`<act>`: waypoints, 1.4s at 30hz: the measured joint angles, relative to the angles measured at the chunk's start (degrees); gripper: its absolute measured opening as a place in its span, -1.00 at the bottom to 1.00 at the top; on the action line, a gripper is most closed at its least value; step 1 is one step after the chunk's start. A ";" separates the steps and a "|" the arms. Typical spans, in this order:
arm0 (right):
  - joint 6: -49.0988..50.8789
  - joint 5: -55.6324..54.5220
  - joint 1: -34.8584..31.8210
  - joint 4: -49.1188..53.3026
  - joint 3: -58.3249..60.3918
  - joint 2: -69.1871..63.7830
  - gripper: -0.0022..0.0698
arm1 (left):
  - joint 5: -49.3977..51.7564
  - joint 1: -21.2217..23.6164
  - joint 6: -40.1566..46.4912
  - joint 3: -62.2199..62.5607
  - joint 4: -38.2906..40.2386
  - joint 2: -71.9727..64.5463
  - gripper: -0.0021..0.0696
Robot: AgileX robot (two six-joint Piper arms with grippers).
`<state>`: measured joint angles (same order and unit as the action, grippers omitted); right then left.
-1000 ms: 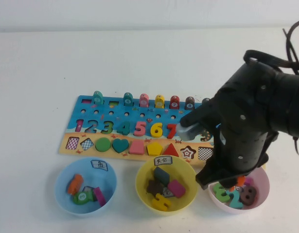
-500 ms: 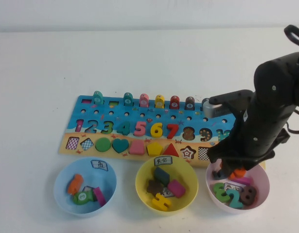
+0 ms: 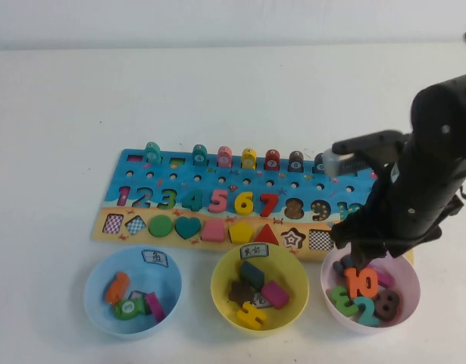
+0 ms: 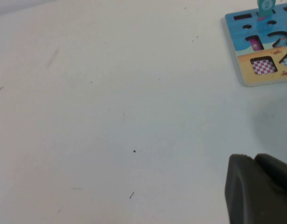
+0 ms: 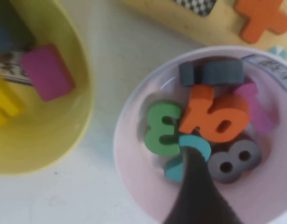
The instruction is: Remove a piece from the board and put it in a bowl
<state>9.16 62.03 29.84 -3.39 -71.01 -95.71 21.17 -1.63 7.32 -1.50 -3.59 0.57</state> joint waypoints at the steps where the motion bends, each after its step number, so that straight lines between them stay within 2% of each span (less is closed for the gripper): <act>1: 0.00 0.00 0.00 0.00 0.03 1.52 0.10 | 0.00 0.00 0.00 0.00 0.00 0.00 -0.95; 5: 0.00 -4.91 0.12 -0.12 3.13 10.42 -0.02 | 0.00 0.00 0.00 0.00 0.00 0.00 -0.95; 7: 0.38 -9.30 0.25 -1.34 6.77 17.50 -0.24 | 0.00 0.00 0.00 0.00 0.00 0.00 -0.95; 10: 0.73 -14.78 0.37 -2.95 13.79 29.28 -0.68 | 0.00 0.00 0.00 0.00 0.00 0.00 -0.95; 12: 0.76 -17.79 0.37 -3.51 18.31 36.25 -0.84 | 0.00 0.00 0.00 0.00 0.00 0.00 -0.95; 14: 0.86 -20.75 0.37 -3.89 22.70 42.88 -0.93 | 0.00 0.00 0.00 0.00 0.00 0.00 -0.95; 21: -2.39 -29.50 0.37 -4.19 35.33 64.23 -0.98 | 0.00 0.00 0.00 0.00 0.00 0.00 -0.95; 26: -4.72 -28.83 0.37 -2.26 41.14 74.91 -0.98 | 0.00 0.00 0.00 0.00 0.00 0.00 -0.95; 30: -5.62 -30.75 0.37 -0.13 46.38 80.15 -0.98 | 0.00 0.00 0.00 0.00 0.00 0.00 -0.95; 38: -5.75 -41.65 0.09 3.39 59.37 86.38 -0.98 | 0.00 0.00 0.00 0.00 0.00 0.00 -0.95; 42: -5.75 -47.50 -6.29 3.39 65.82 90.76 -0.98 | 0.00 0.00 0.00 0.00 0.00 0.00 -0.95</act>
<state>3.40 14.53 23.55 0.00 -5.19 -4.96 21.17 -1.63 7.32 -1.50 -3.59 0.57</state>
